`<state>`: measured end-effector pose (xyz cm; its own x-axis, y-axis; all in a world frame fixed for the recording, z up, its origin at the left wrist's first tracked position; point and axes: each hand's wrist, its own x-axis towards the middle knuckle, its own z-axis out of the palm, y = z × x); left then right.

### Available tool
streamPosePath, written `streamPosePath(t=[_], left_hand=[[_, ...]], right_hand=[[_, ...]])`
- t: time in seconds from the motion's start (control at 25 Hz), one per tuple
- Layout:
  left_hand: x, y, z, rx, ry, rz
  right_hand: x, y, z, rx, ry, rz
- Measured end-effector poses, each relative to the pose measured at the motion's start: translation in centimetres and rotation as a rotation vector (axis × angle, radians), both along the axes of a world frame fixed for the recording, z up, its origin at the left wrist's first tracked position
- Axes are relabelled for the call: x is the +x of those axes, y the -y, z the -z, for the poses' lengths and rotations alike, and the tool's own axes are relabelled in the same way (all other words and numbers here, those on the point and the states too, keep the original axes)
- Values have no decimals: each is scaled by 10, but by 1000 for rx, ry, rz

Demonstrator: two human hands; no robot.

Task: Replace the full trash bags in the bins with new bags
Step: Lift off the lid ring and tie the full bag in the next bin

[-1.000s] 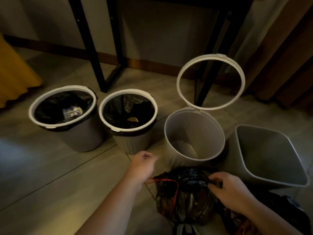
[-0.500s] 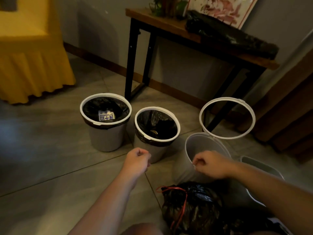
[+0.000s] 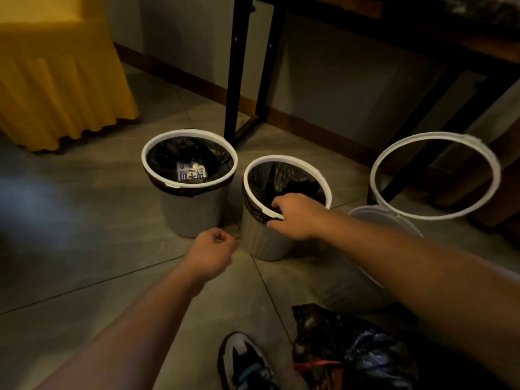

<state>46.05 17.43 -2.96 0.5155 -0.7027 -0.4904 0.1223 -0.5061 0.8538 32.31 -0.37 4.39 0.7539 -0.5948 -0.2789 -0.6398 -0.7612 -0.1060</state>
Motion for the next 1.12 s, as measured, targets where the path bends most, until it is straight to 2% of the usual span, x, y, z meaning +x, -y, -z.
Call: streamPosePath(t=[0.16,0.44,0.64,0.76,0.88,1.0,1.12], left_hand=[[6,35,6,-40,56,-32],[5,108,15,-81,-27,-137],[31,152,18,49,1,-198],[26,158,17,-4,-76,-306],[24,150,28,-2,0,-253],[30,149,39,-25,-172,-241],[34,157,43,-25,-268,-260]], right_hand=[[10,11,34,-1,104,105],[11,25,78,85,318,194],[1,29,83,122,428,177],[0,28,78,157,455,203],[2,29,70,207,480,200],[3,29,53,220,471,190],[1,42,16,257,575,220]])
